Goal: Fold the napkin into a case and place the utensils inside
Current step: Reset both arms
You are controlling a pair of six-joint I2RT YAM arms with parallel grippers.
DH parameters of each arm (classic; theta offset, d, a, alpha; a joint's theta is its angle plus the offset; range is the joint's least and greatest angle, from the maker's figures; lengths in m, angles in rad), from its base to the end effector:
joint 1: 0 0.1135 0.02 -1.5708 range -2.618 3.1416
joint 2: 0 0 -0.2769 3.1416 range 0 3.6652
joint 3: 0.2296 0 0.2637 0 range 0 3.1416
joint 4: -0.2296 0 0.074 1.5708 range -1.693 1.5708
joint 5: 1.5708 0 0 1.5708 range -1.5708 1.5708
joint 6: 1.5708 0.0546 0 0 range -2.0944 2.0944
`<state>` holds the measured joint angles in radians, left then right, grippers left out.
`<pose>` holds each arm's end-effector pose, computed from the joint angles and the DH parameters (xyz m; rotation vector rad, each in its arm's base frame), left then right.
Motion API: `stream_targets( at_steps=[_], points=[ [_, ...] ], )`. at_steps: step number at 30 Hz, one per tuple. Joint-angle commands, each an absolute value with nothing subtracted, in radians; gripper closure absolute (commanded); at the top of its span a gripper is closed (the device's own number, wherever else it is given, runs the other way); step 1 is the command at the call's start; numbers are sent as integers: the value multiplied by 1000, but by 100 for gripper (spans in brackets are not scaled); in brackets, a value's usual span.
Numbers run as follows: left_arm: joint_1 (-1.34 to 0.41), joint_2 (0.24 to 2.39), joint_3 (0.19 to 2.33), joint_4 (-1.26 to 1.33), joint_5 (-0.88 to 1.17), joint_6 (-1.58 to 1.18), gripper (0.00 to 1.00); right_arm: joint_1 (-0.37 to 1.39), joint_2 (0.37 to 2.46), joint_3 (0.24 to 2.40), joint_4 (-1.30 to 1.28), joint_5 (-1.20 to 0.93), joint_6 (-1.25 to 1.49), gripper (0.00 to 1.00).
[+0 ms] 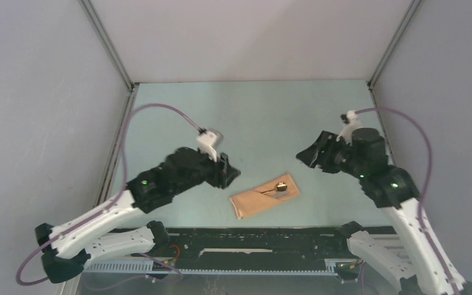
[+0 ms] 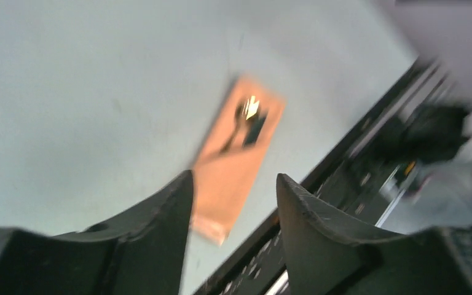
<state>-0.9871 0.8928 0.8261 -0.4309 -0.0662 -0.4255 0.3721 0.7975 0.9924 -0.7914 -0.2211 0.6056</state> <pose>0.1239 -0.1811 0.3106 0.5592 2.0928 -0.7816 0.1560 0.0738 0.3488 0.1312 2.2588 0.7833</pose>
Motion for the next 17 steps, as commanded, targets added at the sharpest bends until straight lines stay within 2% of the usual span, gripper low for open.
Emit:
stream_targets(
  at_steps=[1,6,7,8,12,17],
  points=[
    [-985,794,1124,-487,-312,-298,39,405,724,1279,-1017,-64,423,29],
    [-984,841,1488,-591,-581,-147,27,405,691,1612,-1096,53,345,22],
    [-985,849,1550,-604,-636,-127,26,404,689,1667,-1106,62,326,5],
    [-984,855,1600,-605,-688,-106,25,404,691,1724,-1116,81,313,1],
    [-985,845,1710,-557,-794,-10,23,393,678,1835,-1116,128,261,0],
    [-984,782,1713,-484,-822,62,21,335,619,1767,-1039,85,234,0]
  ],
)
